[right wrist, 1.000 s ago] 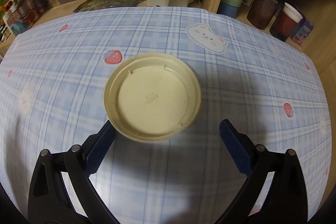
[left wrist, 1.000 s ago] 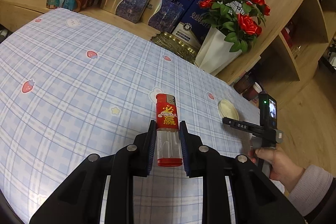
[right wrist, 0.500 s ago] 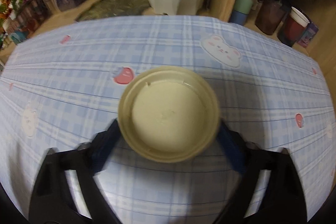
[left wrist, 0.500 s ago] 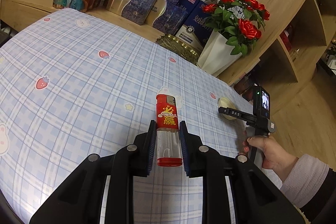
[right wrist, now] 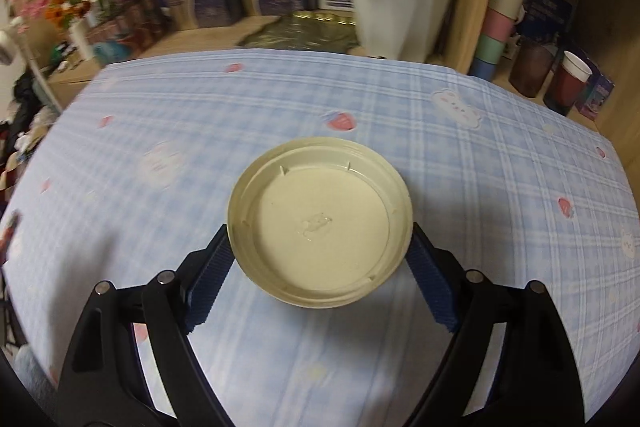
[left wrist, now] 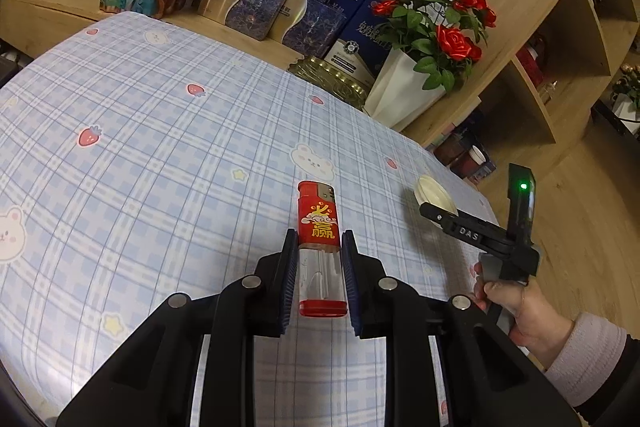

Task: Collect trash
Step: 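Carry the lid and lighter over the bin with both grippers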

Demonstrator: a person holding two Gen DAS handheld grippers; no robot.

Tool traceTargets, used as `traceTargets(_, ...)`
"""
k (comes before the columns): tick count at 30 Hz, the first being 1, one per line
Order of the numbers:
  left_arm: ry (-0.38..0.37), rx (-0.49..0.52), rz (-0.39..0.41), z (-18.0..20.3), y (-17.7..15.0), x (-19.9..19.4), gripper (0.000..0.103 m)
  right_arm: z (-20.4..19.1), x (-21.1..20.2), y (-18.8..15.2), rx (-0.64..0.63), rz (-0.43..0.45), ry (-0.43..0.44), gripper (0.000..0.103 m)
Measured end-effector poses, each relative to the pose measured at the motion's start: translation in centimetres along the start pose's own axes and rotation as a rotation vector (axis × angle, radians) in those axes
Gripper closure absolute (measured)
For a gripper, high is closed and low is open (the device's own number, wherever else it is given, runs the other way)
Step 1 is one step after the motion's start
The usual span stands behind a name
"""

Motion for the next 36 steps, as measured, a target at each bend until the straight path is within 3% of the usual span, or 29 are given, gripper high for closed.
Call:
traceTargets(10,-0.007,0.044,-0.036,1.0,-4.3,-3.4,0.082,-5.5,-8.4,-5.4,0.026,0.090,0.113,0.020)
traceTargets(22,-0.023,0.111,-0.092,2.2,-11.1,-7.6,0.082,-11.4,-16.8,-12.5,-0.009,0.180,0.151,0.020)
traceTargets(36,-0.007,0.136,-0.126,0.8,-17.3,-11.7,0.082,-16.7,-20.0,-22.1,0.004,0.145,0.221,0.020)
Point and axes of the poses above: each gripper's, at about its wrist camera, not at the fingertips, and x roughly the way its jaws point, z to its right, y to its top, the point moved 7 cm from there along x, roughly the way its jaws point, and after that the axes turned 11 degrees about -x, right-handed, at the moved point
